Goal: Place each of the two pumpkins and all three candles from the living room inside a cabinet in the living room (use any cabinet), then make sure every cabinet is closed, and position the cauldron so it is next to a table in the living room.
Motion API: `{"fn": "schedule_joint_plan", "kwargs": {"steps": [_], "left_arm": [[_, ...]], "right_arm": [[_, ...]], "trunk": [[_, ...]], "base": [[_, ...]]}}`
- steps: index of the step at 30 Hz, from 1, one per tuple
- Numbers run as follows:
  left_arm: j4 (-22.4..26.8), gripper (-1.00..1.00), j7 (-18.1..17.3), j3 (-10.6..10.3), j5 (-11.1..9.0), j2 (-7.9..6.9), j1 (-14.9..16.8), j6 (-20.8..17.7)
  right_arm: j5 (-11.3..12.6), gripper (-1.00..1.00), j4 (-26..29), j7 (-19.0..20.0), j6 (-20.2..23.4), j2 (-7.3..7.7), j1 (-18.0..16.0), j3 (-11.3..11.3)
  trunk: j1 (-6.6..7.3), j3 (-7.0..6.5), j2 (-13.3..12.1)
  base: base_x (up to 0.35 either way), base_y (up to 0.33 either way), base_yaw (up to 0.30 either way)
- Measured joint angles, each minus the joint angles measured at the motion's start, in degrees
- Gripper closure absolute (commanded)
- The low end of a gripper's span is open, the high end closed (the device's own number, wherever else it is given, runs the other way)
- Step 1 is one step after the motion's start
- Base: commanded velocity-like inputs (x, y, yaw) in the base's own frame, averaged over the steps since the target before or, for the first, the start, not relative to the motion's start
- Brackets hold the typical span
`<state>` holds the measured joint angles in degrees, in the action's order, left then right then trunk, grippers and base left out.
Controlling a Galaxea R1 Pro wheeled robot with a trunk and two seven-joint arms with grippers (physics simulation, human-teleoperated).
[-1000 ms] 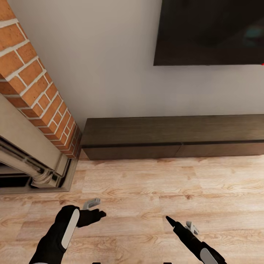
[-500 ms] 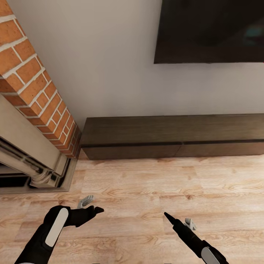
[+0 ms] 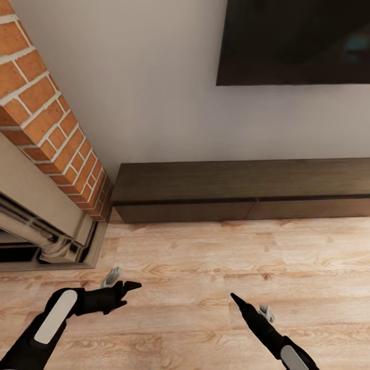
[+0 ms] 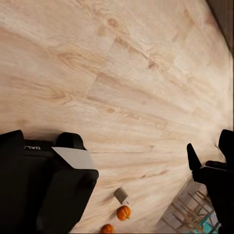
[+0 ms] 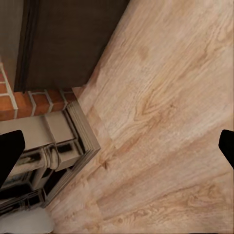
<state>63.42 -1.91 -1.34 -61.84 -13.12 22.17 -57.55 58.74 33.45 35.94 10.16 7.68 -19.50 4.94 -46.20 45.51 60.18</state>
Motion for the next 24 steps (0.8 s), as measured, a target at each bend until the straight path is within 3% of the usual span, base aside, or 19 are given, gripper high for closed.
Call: {"fn": "schedule_joint_plan", "kwargs": {"steps": [4, 5, 6, 7, 11, 19, 24], "left_arm": [[0.21, -1.00, 0.00, -6.44, -9.50, -3.21, -0.04, 0.05], [0.29, -1.00, 0.00, -7.92, -11.66, -3.75, -0.05, 0.07], [0.32, -1.00, 0.00, -8.58, -12.53, -3.94, -0.05, 0.06], [0.34, -1.00, 0.00, -9.00, -13.09, -4.05, -0.05, 0.06], [0.36, -1.00, 0.00, -9.79, -13.94, -4.14, -0.05, 0.07], [0.33, -1.00, 0.00, -10.25, -14.28, -4.22, -0.05, 0.09], [0.37, -1.00, 0.00, -10.34, -14.31, -4.16, -0.05, 0.08]], "right_arm": [[1.55, -1.00, 0.11, 0.09, -7.20, -0.13, 0.00, 0.03], [4.21, -1.00, 0.21, 0.78, -8.80, -0.08, -0.01, 0.00], [6.42, -1.00, 0.28, 1.76, -9.42, -0.06, -0.04, 0.00], [8.41, -1.00, 0.33, 2.67, -9.95, -0.05, -0.05, -0.01], [12.11, -1.00, 0.46, 4.35, -10.45, -0.03, -0.48, 0.05], [14.00, -1.00, 0.46, 5.75, -10.55, -0.02, -1.50, 0.01], [17.16, -1.00, 0.40, 6.20, -11.13, -0.09, -1.52, -0.01]], "trunk": [[-0.88, 0.72, 1.61], [-1.10, 0.90, 2.01], [-1.32, 1.08, 2.41], [-1.54, 1.26, 2.81], [-2.42, 1.98, 4.41], [-4.17, 3.41, 7.62], [-5.27, 4.31, 9.63]], "base": [[0.000, 0.000, 0.000], [0.000, 0.000, 0.000], [0.000, 0.000, 0.000], [0.000, 0.000, 0.000], [0.000, 0.000, 0.000], [0.000, 0.000, 0.000], [0.000, 0.000, 0.000]]}}
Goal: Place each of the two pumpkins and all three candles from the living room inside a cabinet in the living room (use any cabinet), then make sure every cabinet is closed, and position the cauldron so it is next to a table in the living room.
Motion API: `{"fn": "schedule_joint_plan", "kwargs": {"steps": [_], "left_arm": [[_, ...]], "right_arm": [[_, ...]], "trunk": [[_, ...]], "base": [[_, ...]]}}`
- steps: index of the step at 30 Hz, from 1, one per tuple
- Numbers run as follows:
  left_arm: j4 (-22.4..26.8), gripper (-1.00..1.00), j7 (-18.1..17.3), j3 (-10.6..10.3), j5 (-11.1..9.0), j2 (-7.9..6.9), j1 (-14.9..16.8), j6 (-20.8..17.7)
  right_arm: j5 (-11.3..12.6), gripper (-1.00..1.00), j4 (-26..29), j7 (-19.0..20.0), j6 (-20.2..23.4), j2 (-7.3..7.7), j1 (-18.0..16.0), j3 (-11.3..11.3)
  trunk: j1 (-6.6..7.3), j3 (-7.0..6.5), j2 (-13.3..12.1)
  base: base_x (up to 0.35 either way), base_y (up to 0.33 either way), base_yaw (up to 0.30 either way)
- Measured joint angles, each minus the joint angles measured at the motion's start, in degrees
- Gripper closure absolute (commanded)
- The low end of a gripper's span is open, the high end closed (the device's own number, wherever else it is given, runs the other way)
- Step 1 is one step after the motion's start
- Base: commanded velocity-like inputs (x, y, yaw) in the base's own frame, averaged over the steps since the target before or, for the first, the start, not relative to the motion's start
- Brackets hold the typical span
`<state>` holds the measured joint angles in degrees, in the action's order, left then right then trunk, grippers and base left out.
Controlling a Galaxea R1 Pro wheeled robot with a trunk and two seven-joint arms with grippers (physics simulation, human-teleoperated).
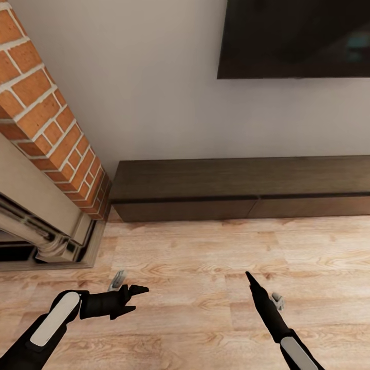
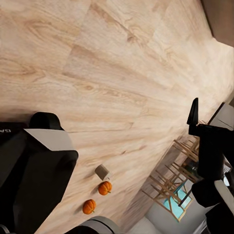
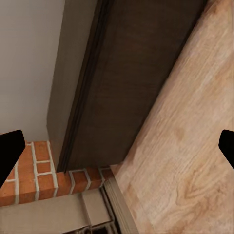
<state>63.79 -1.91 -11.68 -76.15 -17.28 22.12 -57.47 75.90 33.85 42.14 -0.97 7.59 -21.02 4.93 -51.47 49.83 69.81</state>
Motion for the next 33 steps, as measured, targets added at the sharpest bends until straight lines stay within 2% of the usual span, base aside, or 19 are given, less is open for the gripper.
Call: {"fn": "schedule_joint_plan", "kwargs": {"steps": [4, 9, 12, 14, 20, 22, 24, 27, 33], "left_arm": [[0.10, -1.00, 0.00, -0.19, -0.30, 0.01, 0.00, -0.02], [0.11, -1.00, 0.00, -1.99, -0.71, 0.01, 0.00, -0.03], [0.13, -1.00, -0.06, -2.50, -0.92, 0.11, 0.00, -0.03], [0.29, -1.00, -0.07, -2.94, -2.16, 0.24, 0.00, -0.03], [0.55, -1.00, -0.08, -7.35, -7.70, 0.12, 0.00, 0.02], [0.58, -1.00, -0.08, -7.97, -8.67, 0.11, 0.00, 0.03], [0.61, -1.00, -0.08, -8.35, -9.31, 0.06, 0.00, 0.03], [0.62, -1.00, -0.08, -8.55, -9.69, 0.02, 0.00, 0.04], [2.50, -1.00, -0.08, -8.69, -9.89, -0.09, 0.01, 0.02]], "right_arm": [[0.75, -1.00, 0.07, -0.11, -0.35, -0.02, -0.09, 0.03], [0.99, -1.00, 0.12, 0.27, -0.96, -0.03, -0.12, 0.02], [1.09, -1.00, 0.71, 1.95, -0.67, -0.03, -0.12, 0.04], [1.11, -1.00, 1.07, 3.19, -0.59, -0.09, -0.13, 0.04], [1.18, -1.00, 1.30, 4.45, -0.62, -1.52, -0.13, -0.02], [1.31, -1.00, 1.28, 4.92, -0.71, -1.85, -0.13, -0.04], [2.34, -1.00, 1.30, 5.73, -0.70, -2.55, -0.13, -0.03], [5.26, -1.00, 1.27, 9.03, -0.53, -3.15, -0.13, 0.07], [7.19, -1.00, 1.50, 11.56, -0.99, -3.87, -0.11, 0.32]], "trunk": [[-0.88, 0.72, 1.60], [-1.98, 1.62, 3.61], [-2.64, 2.15, 4.81], [-3.08, 2.51, 5.62], [-4.39, 3.59, 8.02], [-4.83, 3.95, 8.83], [-5.27, 4.31, 9.63], [-5.93, 4.85, 10.83], [-7.25, 5.93, 13.24]], "base": [[0.000, 0.000, 0.000], [0.000, 0.000, 0.000], [0.000, 0.000, 0.000], [0.000, 0.000, 0.000], [0.000, 0.000, 0.000], [0.000, 0.000, 0.000], [0.000, 0.000, 0.000], [0.000, 0.000, 0.000], [0.000, 0.000, 0.000]]}}
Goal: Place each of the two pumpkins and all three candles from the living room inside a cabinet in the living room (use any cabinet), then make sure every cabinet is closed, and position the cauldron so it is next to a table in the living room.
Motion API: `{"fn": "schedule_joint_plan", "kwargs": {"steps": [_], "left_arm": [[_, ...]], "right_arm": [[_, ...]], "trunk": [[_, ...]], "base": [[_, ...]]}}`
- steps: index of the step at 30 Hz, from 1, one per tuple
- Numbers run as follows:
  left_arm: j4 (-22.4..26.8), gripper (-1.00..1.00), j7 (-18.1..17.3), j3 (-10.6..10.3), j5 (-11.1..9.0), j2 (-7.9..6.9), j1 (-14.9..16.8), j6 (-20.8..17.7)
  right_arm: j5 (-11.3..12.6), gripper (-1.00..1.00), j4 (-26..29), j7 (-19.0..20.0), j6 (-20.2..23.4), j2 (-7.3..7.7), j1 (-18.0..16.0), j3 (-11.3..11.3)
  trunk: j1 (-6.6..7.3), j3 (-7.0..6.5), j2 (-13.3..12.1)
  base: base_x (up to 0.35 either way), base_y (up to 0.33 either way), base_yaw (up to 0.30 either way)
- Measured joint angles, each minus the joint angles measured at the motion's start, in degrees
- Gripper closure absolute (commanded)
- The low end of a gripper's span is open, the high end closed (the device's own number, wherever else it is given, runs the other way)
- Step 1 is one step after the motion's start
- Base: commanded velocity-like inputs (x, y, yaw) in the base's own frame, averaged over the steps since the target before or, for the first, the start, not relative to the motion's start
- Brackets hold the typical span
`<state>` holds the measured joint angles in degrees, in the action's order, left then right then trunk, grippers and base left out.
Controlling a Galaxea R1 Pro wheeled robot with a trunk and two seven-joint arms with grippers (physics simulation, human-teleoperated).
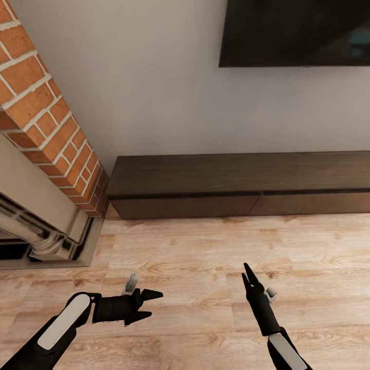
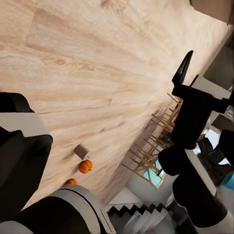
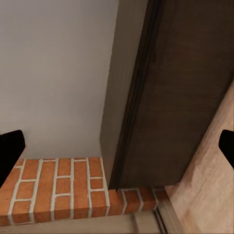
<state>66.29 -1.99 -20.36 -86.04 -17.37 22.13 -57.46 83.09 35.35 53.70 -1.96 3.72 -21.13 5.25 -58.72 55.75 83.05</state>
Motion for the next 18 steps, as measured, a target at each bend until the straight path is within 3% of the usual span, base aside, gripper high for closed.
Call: {"fn": "schedule_joint_plan", "kwargs": {"steps": [5, 18], "left_arm": [[1.17, -1.00, 0.00, -0.22, 0.03, 0.11, -0.02, 0.01], [1.42, -1.00, 0.00, -0.62, -0.02, 0.14, -0.02, -0.02]], "right_arm": [[0.07, -1.00, 0.88, 3.51, -0.14, -1.49, -0.02, 0.07], [0.18, -1.00, 1.00, 5.50, 0.53, -1.83, -0.02, 0.03]], "trunk": [[-1.10, 0.90, 2.01], [-3.95, 3.23, 7.22]], "base": [[0.000, 0.000, 0.000], [0.000, 0.000, 0.000]]}}
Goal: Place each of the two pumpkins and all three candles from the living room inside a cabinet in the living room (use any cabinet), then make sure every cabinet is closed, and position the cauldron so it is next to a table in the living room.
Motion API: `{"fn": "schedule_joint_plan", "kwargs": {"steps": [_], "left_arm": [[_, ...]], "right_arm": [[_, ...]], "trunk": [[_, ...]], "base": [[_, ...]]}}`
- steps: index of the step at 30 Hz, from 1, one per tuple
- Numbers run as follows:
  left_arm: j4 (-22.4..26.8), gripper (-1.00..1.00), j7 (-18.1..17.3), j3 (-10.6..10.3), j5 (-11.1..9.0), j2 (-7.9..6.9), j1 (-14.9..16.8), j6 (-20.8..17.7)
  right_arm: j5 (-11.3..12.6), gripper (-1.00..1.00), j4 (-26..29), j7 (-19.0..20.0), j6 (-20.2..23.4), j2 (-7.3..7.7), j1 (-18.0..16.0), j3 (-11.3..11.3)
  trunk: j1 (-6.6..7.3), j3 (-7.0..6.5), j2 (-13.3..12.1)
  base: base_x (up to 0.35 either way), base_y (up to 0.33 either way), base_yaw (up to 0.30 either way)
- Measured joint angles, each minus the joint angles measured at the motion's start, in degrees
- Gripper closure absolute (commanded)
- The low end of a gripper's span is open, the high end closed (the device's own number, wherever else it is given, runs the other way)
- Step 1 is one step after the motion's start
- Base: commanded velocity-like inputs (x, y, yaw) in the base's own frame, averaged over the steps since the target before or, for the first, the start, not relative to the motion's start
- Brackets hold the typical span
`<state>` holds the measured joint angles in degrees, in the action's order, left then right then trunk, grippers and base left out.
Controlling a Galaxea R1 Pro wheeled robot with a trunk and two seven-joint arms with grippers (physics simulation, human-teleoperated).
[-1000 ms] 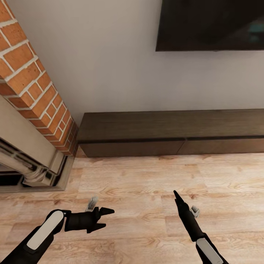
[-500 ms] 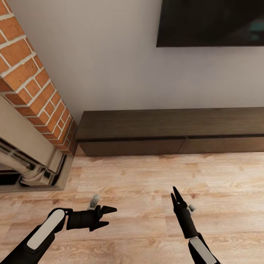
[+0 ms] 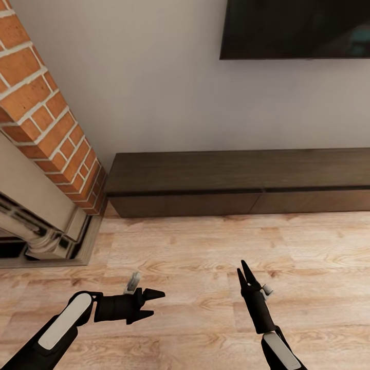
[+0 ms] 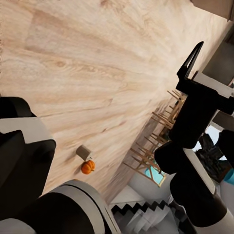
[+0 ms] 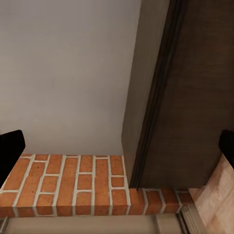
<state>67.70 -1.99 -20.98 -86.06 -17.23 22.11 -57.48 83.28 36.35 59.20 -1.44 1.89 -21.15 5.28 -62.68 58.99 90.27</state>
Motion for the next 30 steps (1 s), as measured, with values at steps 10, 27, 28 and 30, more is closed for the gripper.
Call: {"fn": "schedule_joint_plan", "kwargs": {"steps": [10, 27, 28, 30], "left_arm": [[0.01, -1.00, 0.00, -0.03, 0.00, -0.04, 0.00, 0.01], [-0.03, -1.00, 0.00, -0.01, 0.00, -0.08, 0.00, 0.02], [-0.03, -1.00, 0.00, 0.02, 0.01, -0.11, 0.00, 0.02], [-0.03, -1.00, 0.00, 0.04, 0.00, -0.14, 0.01, 0.03]], "right_arm": [[0.00, -1.00, -0.11, 0.16, -0.02, 0.05, 0.01, -0.22], [0.08, -1.00, -0.60, 0.16, -0.30, -0.03, 0.02, -0.31], [0.08, -1.00, -0.62, 0.16, -0.36, -0.04, 0.02, -0.29], [0.09, -1.00, -0.63, 0.11, -0.56, -0.05, 0.01, -0.27]], "trunk": [[-2.20, 1.80, 4.01], [-5.93, 4.85, 10.83], [-6.15, 5.03, 11.23], [-6.59, 5.39, 12.03]], "base": [[0.000, 0.000, 0.000], [0.000, 0.000, 0.000], [0.000, 0.000, 0.000], [0.000, 0.000, 0.000]]}}
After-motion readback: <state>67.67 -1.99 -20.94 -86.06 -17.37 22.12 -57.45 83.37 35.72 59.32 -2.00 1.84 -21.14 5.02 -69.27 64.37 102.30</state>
